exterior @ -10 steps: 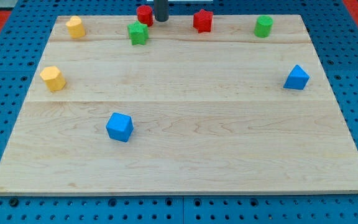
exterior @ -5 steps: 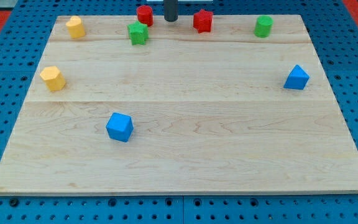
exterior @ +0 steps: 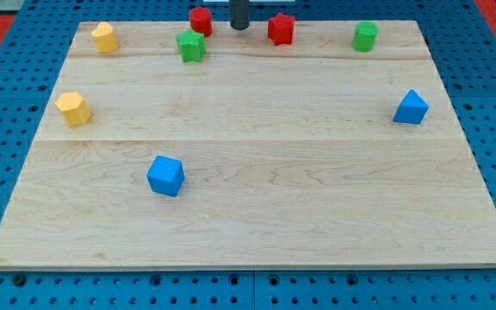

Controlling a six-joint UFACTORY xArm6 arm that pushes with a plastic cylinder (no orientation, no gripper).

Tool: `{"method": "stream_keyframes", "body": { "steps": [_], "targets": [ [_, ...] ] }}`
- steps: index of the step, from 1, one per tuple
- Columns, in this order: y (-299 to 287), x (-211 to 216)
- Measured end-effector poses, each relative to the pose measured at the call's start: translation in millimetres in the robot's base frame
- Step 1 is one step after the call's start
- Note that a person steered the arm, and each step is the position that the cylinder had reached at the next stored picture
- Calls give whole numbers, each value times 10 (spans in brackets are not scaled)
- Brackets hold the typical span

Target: Move the red star left a bit

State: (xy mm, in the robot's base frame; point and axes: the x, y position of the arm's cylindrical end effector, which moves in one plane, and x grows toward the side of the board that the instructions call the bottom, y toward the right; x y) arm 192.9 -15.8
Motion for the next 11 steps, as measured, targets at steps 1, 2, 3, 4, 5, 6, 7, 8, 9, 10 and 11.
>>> {"method": "stream_keyframes", "body": {
  "steps": [1,2,3,4,5,6,7,8,9,10,11],
  "targets": [
    [21,-5],
    [41,7],
    [62,-5],
    [89,-9],
    [112,3],
    [123,14],
    [125,3],
    [127,14],
    [129,3],
    [129,12],
    [129,-5]
  ]
}}
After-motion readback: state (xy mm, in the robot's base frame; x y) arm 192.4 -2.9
